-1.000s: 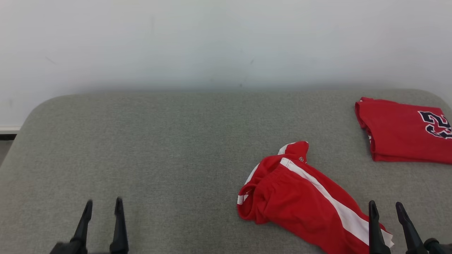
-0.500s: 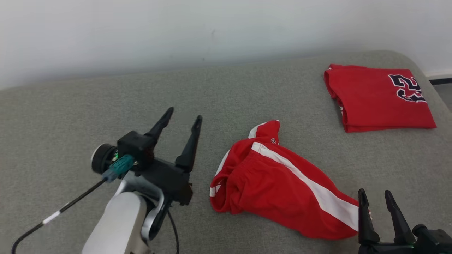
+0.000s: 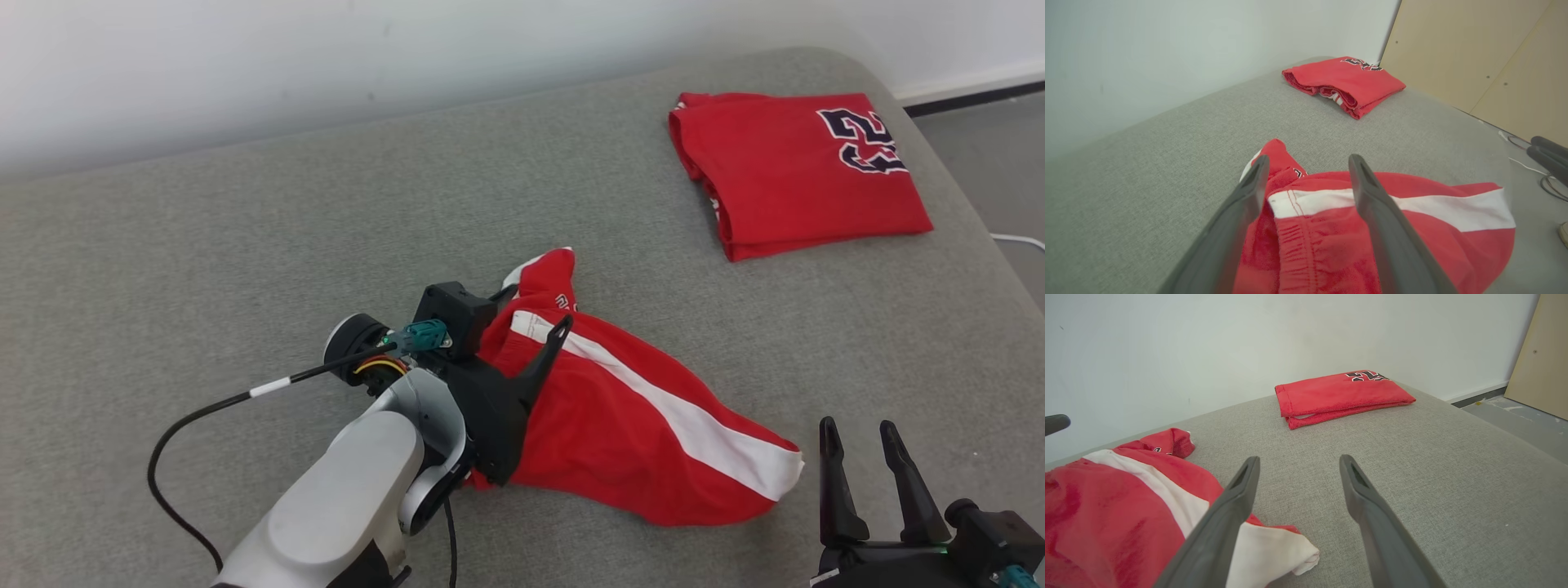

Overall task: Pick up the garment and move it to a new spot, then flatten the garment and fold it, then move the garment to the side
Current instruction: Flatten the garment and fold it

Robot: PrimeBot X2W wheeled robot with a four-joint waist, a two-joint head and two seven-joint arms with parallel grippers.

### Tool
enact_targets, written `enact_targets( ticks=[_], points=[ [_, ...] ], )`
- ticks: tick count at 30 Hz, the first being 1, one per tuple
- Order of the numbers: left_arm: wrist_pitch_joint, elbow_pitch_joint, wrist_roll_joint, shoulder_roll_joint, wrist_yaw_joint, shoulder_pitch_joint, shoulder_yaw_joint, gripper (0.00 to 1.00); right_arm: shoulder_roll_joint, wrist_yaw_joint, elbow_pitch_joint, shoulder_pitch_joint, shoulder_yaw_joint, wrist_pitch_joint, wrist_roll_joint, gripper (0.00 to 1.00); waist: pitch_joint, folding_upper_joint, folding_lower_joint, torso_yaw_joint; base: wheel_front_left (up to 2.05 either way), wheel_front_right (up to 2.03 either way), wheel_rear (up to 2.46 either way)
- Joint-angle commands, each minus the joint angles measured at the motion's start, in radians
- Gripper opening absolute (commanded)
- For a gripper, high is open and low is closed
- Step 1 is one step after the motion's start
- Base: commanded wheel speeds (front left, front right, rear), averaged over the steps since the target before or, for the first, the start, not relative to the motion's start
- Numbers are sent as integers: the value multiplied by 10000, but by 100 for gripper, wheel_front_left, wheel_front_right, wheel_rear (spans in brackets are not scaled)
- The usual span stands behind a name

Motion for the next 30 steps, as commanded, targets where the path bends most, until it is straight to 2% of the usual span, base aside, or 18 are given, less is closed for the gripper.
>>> enact_targets(
  ticks=[1, 9, 16, 17, 19, 20, 25, 30],
  points=[
    [20, 243, -159, 87, 16, -192, -205, 100, 38, -27, 30, -69, -5, 0, 40, 100, 131, -1, -2, -213, 0, 0, 0],
    [200, 1290, -807, 314, 16, -497, -845, 100, 80, -29, 87, -84, -23, 0, 87, 100, 118, -1, -2, -374, 0, 0, 0],
    [344, 1789, -1475, 243, 15, -746, -1316, 100, 121, -29, 51, -112, -3, 0, 92, 100, 108, -1, -2, -389, 0, 0, 0],
    [362, 1811, -1591, 205, 15, -770, -1407, 88, 125, -27, 44, -125, 6, 0, 80, 100, 109, -1, -2, -393, 0, 0, 0],
    [261, 1814, -1629, 184, 15, -865, -1587, 17, 134, -29, 8, -136, 15, 0, 63, 100, 114, -1, -2, -402, 0, 0, 0],
    [184, 1850, -1689, 200, 15, -912, -1645, 0, 138, -29, -2, -132, 12, 0, 61, 100, 110, -1, -2, -402, 0, 0, 0],
    [-356, 2137, -1861, 227, 17, -1183, -1704, 0, 155, -27, 16, -33, -19, 0, 107, 100, 49, -1, -2, -276, 0, 0, 0],
    [-1346, 2471, -1796, 530, 37, -1805, -1269, 0, 108, -29, 36, -19, 1, 0, 98, 100, -149, -1, -2, 93, 0, 0, 0]
  ],
)
